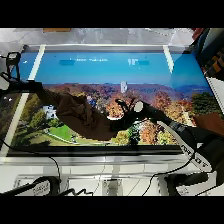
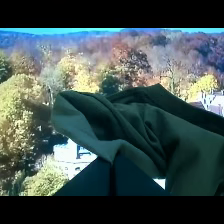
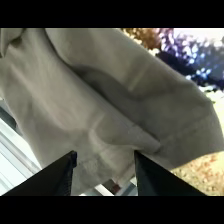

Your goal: Fold the clothes and pants, and hang the long-sleeved shirts on hangers.

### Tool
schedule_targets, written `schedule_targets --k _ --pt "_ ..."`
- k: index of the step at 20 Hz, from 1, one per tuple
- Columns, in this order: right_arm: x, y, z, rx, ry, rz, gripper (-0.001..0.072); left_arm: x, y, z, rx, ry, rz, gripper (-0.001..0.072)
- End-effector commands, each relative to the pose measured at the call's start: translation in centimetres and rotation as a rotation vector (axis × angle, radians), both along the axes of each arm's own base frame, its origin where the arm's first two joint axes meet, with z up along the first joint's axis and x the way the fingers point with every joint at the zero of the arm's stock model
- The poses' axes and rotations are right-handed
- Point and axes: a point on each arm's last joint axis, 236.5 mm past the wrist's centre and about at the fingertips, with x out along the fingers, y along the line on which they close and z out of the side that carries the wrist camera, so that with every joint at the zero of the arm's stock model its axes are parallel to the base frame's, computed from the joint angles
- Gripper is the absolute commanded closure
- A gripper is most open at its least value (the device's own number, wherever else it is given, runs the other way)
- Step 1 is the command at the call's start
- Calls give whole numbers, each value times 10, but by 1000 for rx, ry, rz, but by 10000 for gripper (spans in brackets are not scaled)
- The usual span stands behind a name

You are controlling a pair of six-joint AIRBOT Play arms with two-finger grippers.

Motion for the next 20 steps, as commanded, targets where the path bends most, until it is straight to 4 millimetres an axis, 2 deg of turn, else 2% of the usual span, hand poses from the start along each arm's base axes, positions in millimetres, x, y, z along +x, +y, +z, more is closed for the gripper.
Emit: schedule_targets --k 1,5,9,10,11,15,16,17,20 --pt "0 -16 1 -24 30 18 307 -1 0 0 -1 3 0 696" --pt "6 -24 4 -26 35 12 307 -3 -1 -2 -3 15 -3 696" --pt "0 -7 8 11 11 49 309 -4 -2 -4 -5 23 -5 696" --pt "2 -4 8 12 -2 47 329 -4 -2 -4 -5 24 -4 695" --pt "2 1 8 18 -13 44 393 -4 -2 -4 -5 24 -5 696" --pt "-4 8 9 20 -11 63 417 -5 -2 -5 -6 30 -6 696" --pt "-7 7 9 20 -2 70 562 -6 -2 -5 -7 34 -7 696" --pt "-9 7 9 20 5 75 656 -7 -3 -6 -8 39 -7 696" --pt "-8 7 10 21 -1 76 700 -8 -3 -7 -10 45 -9 696"
